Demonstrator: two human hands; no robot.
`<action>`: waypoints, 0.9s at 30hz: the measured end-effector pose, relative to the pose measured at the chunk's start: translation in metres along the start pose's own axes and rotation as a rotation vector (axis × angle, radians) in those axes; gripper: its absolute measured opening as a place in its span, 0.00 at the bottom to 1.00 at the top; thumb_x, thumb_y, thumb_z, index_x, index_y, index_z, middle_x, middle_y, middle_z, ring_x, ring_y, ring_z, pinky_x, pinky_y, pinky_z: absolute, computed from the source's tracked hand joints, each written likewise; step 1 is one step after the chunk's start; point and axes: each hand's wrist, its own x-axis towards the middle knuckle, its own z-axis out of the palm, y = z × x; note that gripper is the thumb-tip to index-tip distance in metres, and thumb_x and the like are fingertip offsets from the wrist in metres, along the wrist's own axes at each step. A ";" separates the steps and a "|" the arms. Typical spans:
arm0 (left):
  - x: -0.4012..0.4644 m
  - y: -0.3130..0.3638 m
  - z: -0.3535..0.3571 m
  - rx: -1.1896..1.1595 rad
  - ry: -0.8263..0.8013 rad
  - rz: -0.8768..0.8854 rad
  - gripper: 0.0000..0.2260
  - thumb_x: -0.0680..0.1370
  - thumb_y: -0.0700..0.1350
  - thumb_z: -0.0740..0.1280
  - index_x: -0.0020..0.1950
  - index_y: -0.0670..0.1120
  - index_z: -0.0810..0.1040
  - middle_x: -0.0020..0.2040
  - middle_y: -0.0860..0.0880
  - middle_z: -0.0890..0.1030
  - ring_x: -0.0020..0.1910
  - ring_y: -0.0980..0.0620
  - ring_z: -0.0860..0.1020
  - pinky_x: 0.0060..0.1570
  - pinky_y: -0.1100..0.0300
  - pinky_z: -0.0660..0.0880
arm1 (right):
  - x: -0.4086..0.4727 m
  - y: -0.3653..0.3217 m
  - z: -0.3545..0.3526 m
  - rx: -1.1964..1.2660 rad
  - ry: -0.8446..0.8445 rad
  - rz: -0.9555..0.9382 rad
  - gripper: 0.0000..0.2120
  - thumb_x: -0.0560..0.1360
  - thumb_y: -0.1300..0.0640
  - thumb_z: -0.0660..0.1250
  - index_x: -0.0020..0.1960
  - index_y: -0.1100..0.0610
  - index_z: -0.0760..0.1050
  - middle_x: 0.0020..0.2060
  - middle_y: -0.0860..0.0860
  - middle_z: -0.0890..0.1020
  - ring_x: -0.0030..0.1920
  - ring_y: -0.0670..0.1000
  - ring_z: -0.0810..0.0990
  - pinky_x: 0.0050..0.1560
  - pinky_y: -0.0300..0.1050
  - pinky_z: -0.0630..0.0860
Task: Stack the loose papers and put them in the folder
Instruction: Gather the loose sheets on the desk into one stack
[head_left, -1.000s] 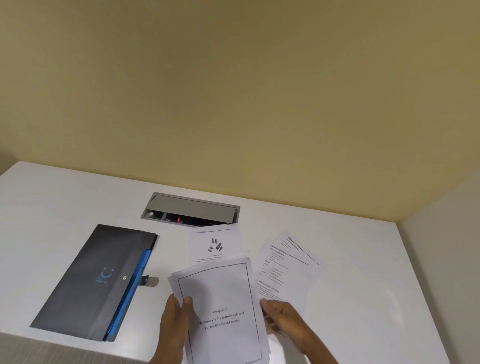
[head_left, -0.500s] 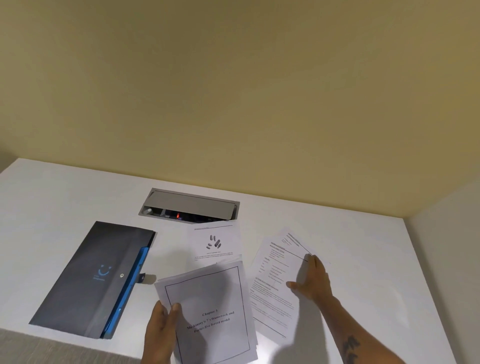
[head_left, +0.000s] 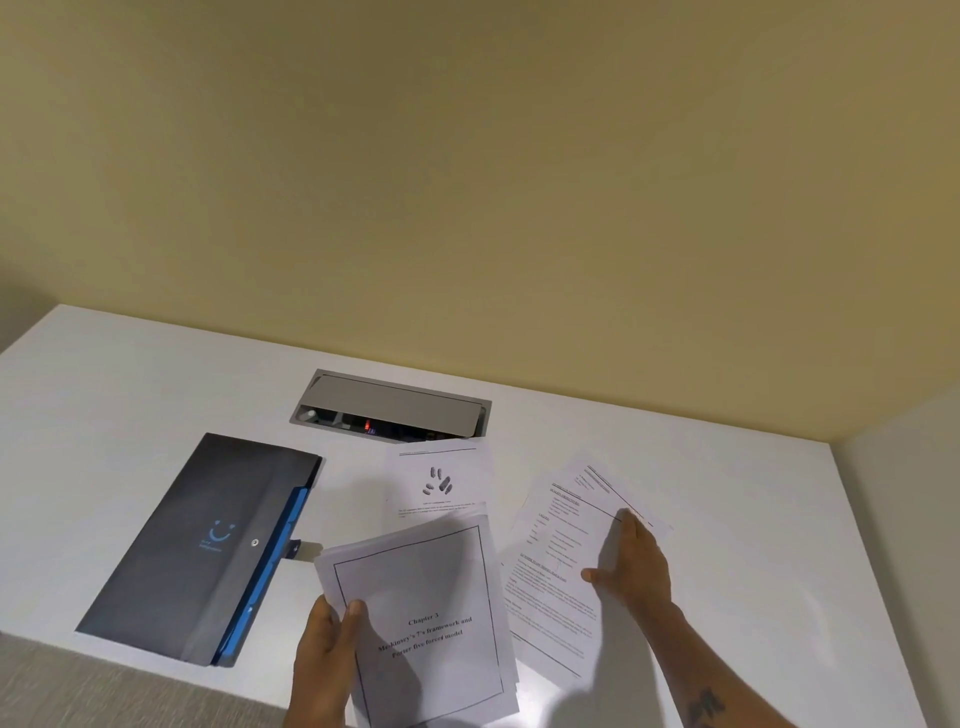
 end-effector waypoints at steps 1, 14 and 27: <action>0.001 0.000 0.000 -0.002 -0.001 -0.003 0.10 0.83 0.52 0.64 0.64 0.57 0.74 0.59 0.48 0.82 0.59 0.41 0.80 0.62 0.34 0.77 | 0.000 -0.002 -0.001 -0.009 -0.012 0.005 0.56 0.68 0.40 0.81 0.83 0.60 0.54 0.80 0.54 0.66 0.80 0.56 0.67 0.75 0.53 0.72; 0.001 0.005 -0.003 0.007 0.008 -0.001 0.10 0.82 0.53 0.64 0.64 0.56 0.73 0.58 0.47 0.81 0.58 0.41 0.80 0.61 0.33 0.77 | 0.030 0.001 -0.024 -0.109 -0.097 0.170 0.50 0.65 0.40 0.83 0.77 0.55 0.61 0.71 0.54 0.69 0.73 0.58 0.69 0.68 0.56 0.75; 0.007 0.003 -0.002 -0.012 0.003 0.000 0.06 0.82 0.55 0.65 0.58 0.62 0.74 0.59 0.49 0.81 0.59 0.41 0.80 0.61 0.33 0.77 | 0.018 0.012 0.000 0.581 0.034 0.329 0.40 0.68 0.68 0.80 0.76 0.61 0.66 0.62 0.60 0.79 0.64 0.63 0.79 0.64 0.55 0.76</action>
